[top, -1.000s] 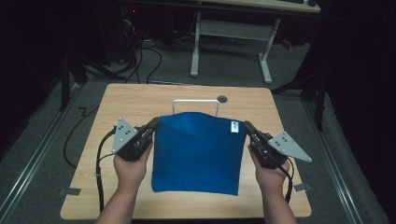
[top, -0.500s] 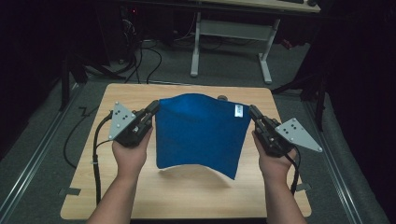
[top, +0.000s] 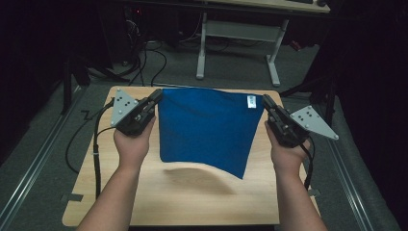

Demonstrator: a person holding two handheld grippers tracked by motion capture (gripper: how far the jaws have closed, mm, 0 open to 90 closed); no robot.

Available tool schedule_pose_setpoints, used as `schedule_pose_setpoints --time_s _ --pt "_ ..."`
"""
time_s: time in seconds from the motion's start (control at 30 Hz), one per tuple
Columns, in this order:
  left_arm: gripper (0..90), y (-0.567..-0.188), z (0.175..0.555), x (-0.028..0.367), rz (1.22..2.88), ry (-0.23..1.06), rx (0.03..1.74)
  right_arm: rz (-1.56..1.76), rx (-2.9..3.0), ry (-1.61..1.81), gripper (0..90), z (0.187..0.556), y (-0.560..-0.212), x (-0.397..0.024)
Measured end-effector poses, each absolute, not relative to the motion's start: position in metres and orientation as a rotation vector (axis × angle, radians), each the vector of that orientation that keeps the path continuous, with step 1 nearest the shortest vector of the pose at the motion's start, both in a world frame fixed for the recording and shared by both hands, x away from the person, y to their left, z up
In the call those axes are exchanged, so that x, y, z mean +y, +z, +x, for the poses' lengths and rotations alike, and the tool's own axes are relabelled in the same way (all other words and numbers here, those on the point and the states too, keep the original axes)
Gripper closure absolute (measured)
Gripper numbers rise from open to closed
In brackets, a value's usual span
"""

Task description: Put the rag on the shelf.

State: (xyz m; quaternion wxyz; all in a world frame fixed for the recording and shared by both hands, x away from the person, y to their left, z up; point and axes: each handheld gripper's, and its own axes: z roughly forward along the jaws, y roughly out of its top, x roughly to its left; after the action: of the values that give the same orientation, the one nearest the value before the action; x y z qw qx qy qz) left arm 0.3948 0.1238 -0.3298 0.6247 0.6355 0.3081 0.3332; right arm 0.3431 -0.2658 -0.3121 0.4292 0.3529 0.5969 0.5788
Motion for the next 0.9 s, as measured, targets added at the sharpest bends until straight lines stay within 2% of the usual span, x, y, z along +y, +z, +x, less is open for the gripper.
schedule_pose_setpoints --time_s 0.57,0.9 --pt "89.5 -0.302 0.464 0.118 1.503 0.857 0.717 0.916 1.502 1.356 89.4 0.411 -0.281 -0.267" --pt "89.5 -0.307 0.513 0.119 1.558 0.854 0.791 0.946 1.554 1.267 89.3 0.463 -0.283 -0.259"
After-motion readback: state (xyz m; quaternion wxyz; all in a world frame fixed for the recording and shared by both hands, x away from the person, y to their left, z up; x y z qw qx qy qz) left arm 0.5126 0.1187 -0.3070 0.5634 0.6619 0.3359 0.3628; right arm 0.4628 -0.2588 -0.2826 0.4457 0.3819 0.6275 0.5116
